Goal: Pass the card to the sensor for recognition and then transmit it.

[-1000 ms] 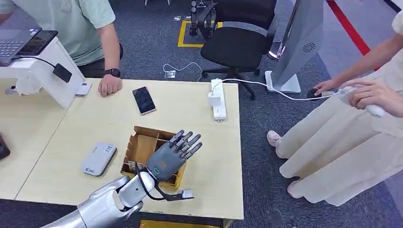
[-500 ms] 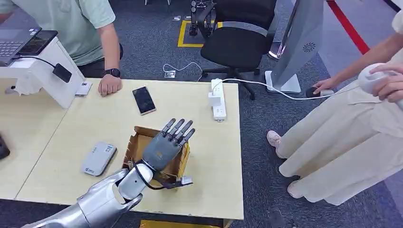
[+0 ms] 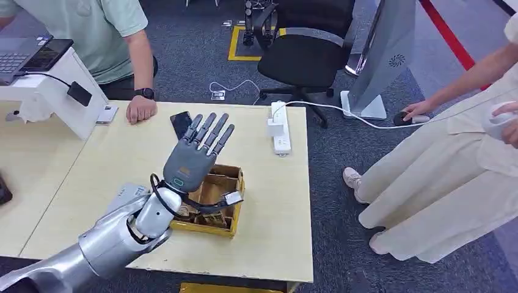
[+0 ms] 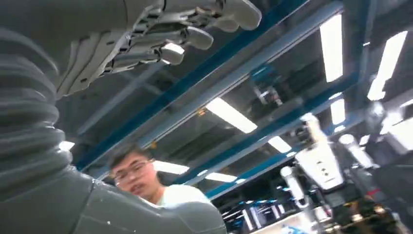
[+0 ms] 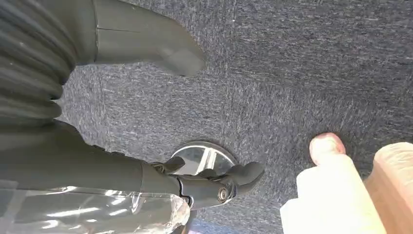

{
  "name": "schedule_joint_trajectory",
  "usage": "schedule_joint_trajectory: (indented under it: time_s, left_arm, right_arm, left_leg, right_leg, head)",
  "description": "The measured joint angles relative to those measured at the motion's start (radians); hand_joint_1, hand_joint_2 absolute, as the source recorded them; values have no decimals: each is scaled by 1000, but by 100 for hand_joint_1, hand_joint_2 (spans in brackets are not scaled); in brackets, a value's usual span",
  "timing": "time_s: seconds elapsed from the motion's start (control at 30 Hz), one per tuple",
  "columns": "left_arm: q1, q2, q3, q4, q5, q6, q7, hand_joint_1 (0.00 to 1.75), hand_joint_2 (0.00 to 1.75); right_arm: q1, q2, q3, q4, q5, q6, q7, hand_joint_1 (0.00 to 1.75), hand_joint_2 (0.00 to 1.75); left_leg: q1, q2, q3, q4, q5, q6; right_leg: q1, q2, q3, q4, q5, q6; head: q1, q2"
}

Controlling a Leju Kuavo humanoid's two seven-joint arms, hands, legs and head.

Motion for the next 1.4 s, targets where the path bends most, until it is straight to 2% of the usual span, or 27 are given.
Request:
schedule_joint_trajectory:
  time_s: [0.13, 0.27, 0.4, 0.6, 0.87, 1.0, 1.13, 1.27, 1.4]
  left_arm:
    - [58, 7, 25, -1, 0, 17, -127, 0, 175]
    - [125, 7, 92, -5, 0, 28, -215, 0, 175]
    - [165, 7, 154, -19, 0, 22, -250, 0, 175]
    - [211, 7, 238, -41, 0, -4, -341, 0, 175]
    - [226, 8, 283, -41, 0, -16, -387, 0, 175]
    - [228, 9, 307, -41, 0, -26, -459, 0, 175]
    - [228, 11, 367, -38, 5, -59, -580, 0, 175]
    - [225, 24, 412, -35, 35, -111, -636, 0, 175]
    - [207, 49, 439, -30, 137, -184, -681, 0, 175]
  right_arm:
    - [1, 0, -7, -2, -7, 0, -4, 0, 175]
    - [3, 0, -18, -2, -11, -2, -15, 0, 175]
    - [5, 0, -27, -3, -12, -2, -16, 0, 175]
    - [6, 0, -36, -3, -12, -2, -20, 0, 175]
    - [6, 0, -51, -3, -11, -4, -30, 0, 175]
    - [6, 0, -52, -2, -11, -5, -34, 0, 175]
    - [6, 0, -55, 4, -9, -14, -38, 0, 175]
    - [6, 0, -58, 14, -9, -18, -44, 0, 175]
    - [5, -1, -60, 25, -9, -19, -53, 0, 175]
  left_leg:
    - [0, 0, 0, 0, 0, 0]
    - [0, 0, 0, 0, 0, 0]
    - [0, 0, 0, 0, 0, 0]
    - [0, 0, 0, 0, 0, 0]
    - [0, 0, 0, 0, 0, 0]
    - [0, 0, 0, 0, 0, 0]
    - [0, 0, 0, 0, 0, 0]
    - [1, 0, 0, 0, 0, 0]
    - [1, 0, 0, 0, 0, 0]
  right_leg:
    - [0, 0, 0, 0, 0, 0]
    - [0, 0, 0, 0, 0, 0]
    - [0, 0, 0, 0, 0, 0]
    - [0, 0, 0, 0, 0, 0]
    - [0, 0, 0, 0, 0, 0]
    - [0, 0, 0, 0, 0, 0]
    - [0, 0, 0, 0, 0, 0]
    - [1, 0, 0, 0, 0, 0]
    - [1, 0, 0, 0, 0, 0]
  head:
    - [0, 0]
    - [0, 0]
    - [0, 0]
    - [0, 0]
    - [0, 0]
    - [0, 0]
    - [0, 0]
    - [0, 0]
    - [0, 0]
